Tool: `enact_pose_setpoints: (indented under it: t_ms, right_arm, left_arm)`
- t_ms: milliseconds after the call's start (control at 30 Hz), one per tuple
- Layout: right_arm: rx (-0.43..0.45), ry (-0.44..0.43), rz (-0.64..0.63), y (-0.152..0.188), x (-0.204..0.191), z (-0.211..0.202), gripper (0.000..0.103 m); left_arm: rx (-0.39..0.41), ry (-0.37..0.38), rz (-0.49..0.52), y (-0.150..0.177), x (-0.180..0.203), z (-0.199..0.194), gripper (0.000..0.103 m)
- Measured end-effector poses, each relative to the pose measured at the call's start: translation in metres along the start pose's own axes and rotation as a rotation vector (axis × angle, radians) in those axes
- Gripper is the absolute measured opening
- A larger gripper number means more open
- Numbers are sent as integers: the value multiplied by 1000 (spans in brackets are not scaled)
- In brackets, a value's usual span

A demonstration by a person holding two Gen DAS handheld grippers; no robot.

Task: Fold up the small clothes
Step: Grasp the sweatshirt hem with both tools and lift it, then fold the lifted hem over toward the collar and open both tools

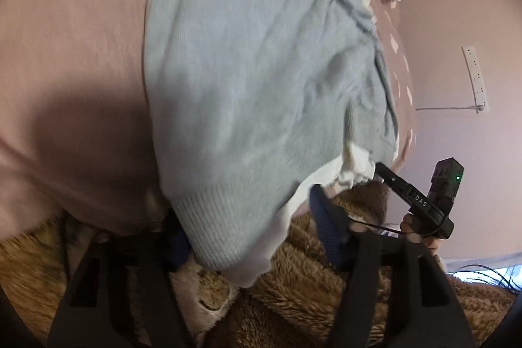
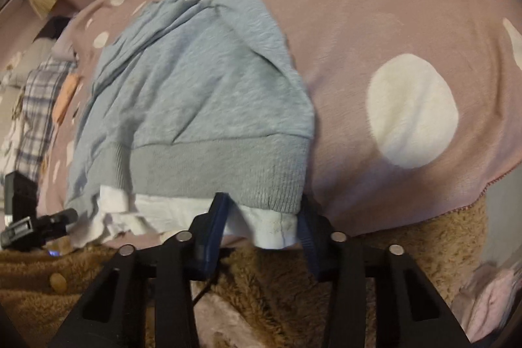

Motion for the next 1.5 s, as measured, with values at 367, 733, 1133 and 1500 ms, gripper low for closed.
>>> enact_pose_setpoints:
  t_ms: [367,733,1133,1500]
  right_arm:
    - [89,-120,-100,-18,-32,-47,16]
    - [147,-227,-23,-90,-52,-29,16]
    - [190,-133,38,-148,-63,6,16]
    - [374,-120,44,-167,-50,-35,25]
  left_arm:
    - [121,89,50,-17,31,-39,13]
    - [299,154,-19,-99,35,-70,14]
    - [399,8,-30,-168,12,-63,32]
    - [558,-111,50,-173,11,-107,69]
Point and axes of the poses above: each gripper's, at about its wrist camera, not at the fingertips, and z roughly the way its jaws point, x to its right, y to its underside, the point moved 2 cm from there along z, roughly the way its jaws point, and after that the axes turned 5 degrees about z, right-handed, at the moved point
